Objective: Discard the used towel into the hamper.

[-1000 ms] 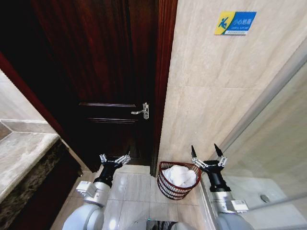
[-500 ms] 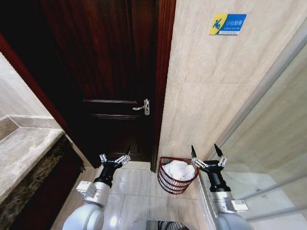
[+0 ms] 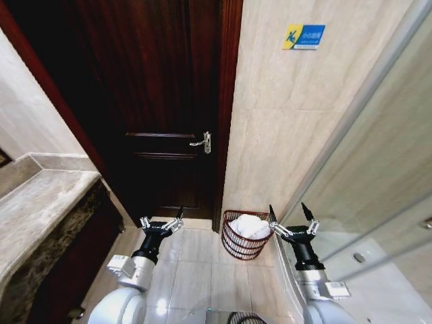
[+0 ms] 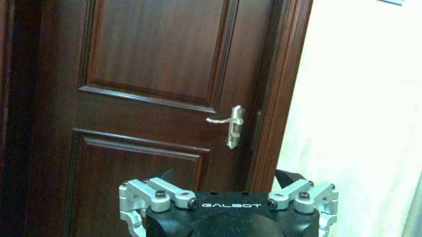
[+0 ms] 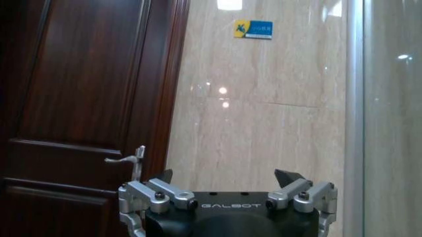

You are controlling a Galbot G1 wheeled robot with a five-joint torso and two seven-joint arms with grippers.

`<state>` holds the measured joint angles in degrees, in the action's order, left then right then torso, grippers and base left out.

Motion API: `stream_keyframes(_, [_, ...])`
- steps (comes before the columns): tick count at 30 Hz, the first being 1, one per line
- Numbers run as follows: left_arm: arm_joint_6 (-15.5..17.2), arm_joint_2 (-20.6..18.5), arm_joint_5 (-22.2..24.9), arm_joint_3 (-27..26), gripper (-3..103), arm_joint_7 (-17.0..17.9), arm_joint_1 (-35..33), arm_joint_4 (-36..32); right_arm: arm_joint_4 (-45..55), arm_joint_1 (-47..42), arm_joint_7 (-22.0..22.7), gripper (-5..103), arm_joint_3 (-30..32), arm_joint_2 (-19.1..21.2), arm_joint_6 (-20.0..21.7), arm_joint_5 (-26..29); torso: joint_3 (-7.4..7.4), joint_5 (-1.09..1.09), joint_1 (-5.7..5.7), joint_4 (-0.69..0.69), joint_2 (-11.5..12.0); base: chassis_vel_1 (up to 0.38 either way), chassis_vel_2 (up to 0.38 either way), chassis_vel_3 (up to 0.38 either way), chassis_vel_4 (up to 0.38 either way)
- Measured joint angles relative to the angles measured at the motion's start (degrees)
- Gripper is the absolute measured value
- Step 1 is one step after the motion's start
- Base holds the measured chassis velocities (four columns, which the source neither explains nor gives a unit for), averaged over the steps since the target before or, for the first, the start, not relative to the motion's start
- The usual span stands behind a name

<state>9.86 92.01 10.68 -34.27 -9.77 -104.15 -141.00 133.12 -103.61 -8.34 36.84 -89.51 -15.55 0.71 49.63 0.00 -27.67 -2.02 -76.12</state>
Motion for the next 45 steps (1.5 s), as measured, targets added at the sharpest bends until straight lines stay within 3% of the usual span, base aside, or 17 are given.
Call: stream_keyframes(45, [0.00, 0.00, 0.00, 0.00, 100, 0.00, 0.00, 0.00, 0.00, 0.00, 0.00, 100, 0.00, 0.00, 0.00, 0.00, 0.00, 0.01, 0.00, 0.00, 0.00, 0.179, -0.181, -0.184, 0.182])
